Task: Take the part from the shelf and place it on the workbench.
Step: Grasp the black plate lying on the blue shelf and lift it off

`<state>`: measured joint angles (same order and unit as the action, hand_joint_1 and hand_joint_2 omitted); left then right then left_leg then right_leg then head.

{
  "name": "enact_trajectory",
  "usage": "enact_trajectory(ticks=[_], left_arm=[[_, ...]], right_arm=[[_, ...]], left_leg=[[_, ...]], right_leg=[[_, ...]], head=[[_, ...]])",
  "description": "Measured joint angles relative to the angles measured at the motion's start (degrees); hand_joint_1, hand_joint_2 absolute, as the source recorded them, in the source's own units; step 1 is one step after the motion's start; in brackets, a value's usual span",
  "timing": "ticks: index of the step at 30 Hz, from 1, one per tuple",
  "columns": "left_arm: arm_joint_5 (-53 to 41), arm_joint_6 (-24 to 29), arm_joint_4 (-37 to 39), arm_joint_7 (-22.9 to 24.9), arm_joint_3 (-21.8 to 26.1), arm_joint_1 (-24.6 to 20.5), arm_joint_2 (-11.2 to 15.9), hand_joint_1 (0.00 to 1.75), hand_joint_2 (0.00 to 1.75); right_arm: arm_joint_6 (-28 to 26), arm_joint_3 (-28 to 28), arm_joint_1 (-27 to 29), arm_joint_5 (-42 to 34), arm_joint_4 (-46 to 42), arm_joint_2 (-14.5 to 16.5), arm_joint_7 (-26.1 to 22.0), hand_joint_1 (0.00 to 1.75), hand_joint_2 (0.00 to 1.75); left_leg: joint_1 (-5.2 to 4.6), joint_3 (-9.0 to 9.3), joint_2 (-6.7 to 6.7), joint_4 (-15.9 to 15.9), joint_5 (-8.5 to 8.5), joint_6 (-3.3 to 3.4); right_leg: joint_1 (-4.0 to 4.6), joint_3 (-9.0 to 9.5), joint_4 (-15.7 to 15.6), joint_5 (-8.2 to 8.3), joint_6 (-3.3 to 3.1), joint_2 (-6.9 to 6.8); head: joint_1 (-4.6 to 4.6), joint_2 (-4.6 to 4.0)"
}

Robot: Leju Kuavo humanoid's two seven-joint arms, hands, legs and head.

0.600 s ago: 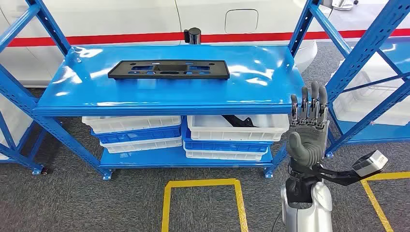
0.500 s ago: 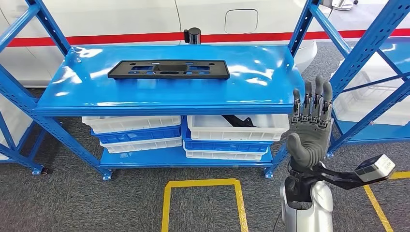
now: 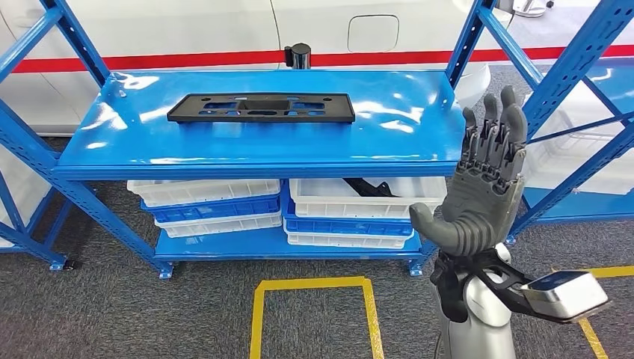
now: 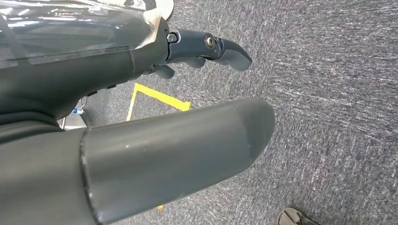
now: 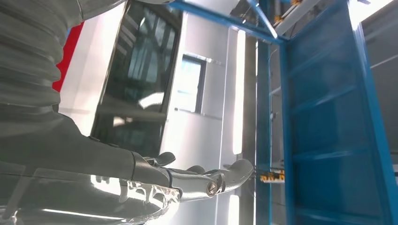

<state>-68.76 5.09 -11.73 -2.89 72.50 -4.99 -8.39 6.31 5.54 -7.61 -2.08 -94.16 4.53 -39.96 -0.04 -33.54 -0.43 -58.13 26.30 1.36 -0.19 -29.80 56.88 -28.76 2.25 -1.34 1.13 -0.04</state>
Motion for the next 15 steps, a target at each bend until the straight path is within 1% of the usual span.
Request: enact_trajectory(ticks=[7,9,11,15], left_arm=[[0.0,0.0,0.1,0.0,0.0,0.0,0.0,0.00,0.00],[-0.1,0.0,0.1,0.0,0.0,0.0,0.0,0.00,0.00],[-0.2,-0.1,0.1,0.0,0.0,-0.1,0.1,0.00,0.00],[-0.2,-0.4,0.2,0.0,0.0,-0.1,0.1,0.00,0.00]], right_arm=[[-1.6,1.9,-1.4,2.1,0.0,-1.2,0.0,0.00,1.75],[-3.2,2.4,-1.6,4.3,0.0,-1.5,0.1,0.00,1.75],[-6.5,3.4,-2.2,9.0,0.3,-2.1,0.8,0.00,1.75],[-16.4,6.8,-4.0,24.5,2.6,-3.5,5.1,0.00,1.75]], left_leg=[[0.00,0.01,0.00,0.0,0.00,0.00],[0.00,0.01,0.00,0.0,0.00,0.00],[0.00,0.01,0.00,0.0,0.00,0.00],[0.00,0.02,0.00,0.0,0.00,0.00]], right_leg=[[0.00,0.01,0.0,0.00,0.00,0.00],[0.00,0.01,0.0,0.00,0.00,0.00],[0.00,0.01,0.0,0.00,0.00,0.00],[0.01,0.03,0.0,0.00,0.00,0.00]], head=[[0.00,0.00],[0.00,0.00],[0.00,0.00],[0.00,0.00]])
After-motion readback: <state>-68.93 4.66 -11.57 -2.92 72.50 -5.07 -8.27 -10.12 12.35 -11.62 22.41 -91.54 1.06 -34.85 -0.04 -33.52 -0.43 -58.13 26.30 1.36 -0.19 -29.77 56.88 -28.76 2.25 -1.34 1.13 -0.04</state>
